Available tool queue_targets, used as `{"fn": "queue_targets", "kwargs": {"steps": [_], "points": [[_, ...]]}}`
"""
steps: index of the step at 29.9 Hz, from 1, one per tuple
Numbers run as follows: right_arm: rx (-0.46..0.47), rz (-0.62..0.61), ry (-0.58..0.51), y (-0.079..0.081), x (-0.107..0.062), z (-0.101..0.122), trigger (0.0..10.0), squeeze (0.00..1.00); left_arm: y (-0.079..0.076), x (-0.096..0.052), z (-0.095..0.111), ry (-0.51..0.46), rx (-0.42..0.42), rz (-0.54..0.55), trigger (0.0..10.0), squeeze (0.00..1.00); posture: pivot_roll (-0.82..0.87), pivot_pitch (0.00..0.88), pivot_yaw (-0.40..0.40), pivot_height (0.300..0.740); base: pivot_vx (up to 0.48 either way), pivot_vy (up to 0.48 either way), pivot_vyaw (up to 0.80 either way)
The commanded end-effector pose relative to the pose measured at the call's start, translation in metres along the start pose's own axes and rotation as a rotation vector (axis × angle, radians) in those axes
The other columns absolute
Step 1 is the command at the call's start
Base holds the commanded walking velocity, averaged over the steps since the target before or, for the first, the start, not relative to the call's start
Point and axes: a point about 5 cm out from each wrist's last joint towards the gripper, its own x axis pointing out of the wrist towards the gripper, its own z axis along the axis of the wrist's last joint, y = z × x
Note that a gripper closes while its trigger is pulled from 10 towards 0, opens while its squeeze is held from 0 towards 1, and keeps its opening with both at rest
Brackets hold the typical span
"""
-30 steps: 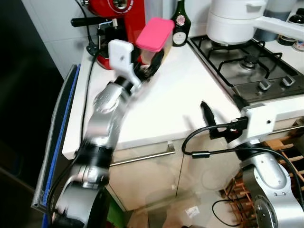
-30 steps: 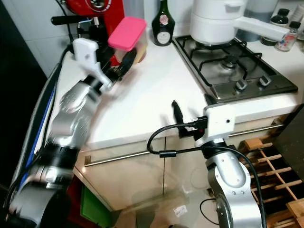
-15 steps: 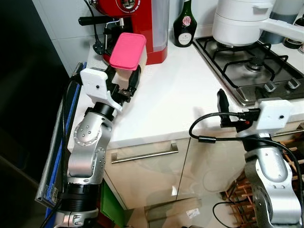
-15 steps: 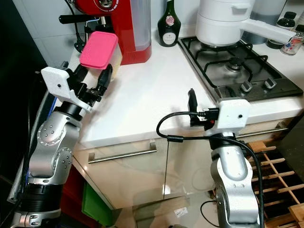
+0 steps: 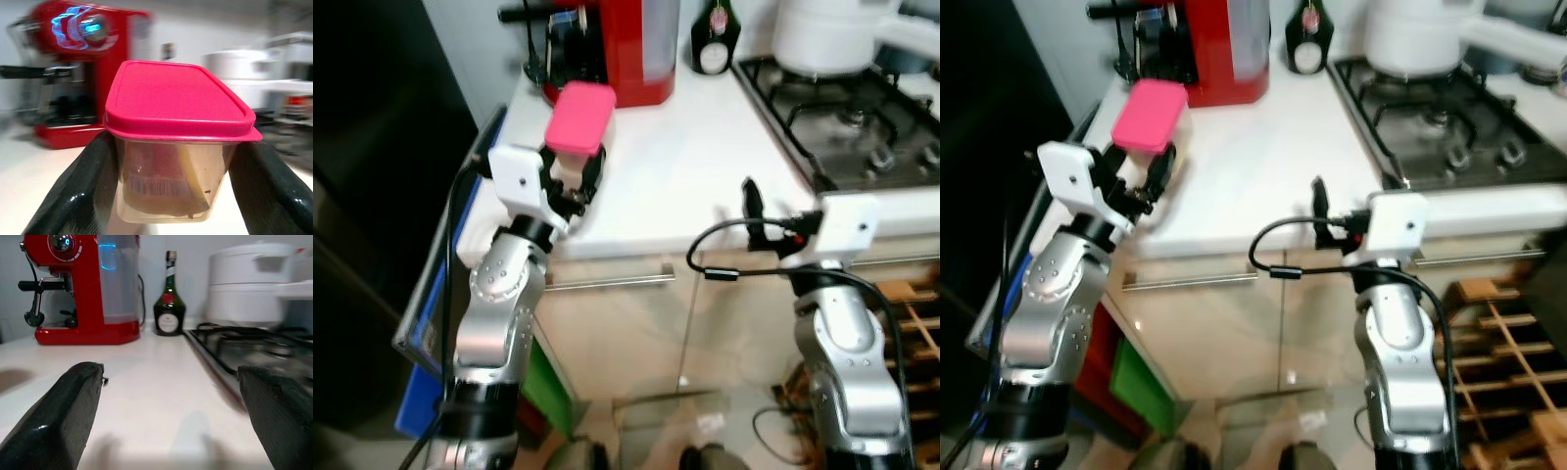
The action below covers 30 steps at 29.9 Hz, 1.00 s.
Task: Restocking fridge
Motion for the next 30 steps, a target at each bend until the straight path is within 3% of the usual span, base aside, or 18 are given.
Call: {"fn": "queue_targets", "kwargs": {"steps": [1,10,30], "points": [[0.002,0.020,0.000,0.006,-0.001,-0.001,10.0,0.00,0.003,0.001,-0.001,0.014,0.005,0.004,0.0,0.00,-0.11,0.000,0.080,0.740,-0.322,-0.356,0.00],[0.000,-0.020,0.010,-0.005,-0.001,-0.004,10.0,0.00,0.006,0.001,-0.004,0.033,-0.009,0.021,0.0,0.00,-0.12,0.000,0.084,0.740,-0.287,-0.384,0.00],[-0.002,-0.018,0.030,-0.006,-0.002,-0.009,10.0,0.00,0.002,-0.002,-0.009,0.038,-0.021,-0.004,0.0,0.00,-0.12,0.000,0.085,0.740,-0.251,-0.381,0.00]]}}
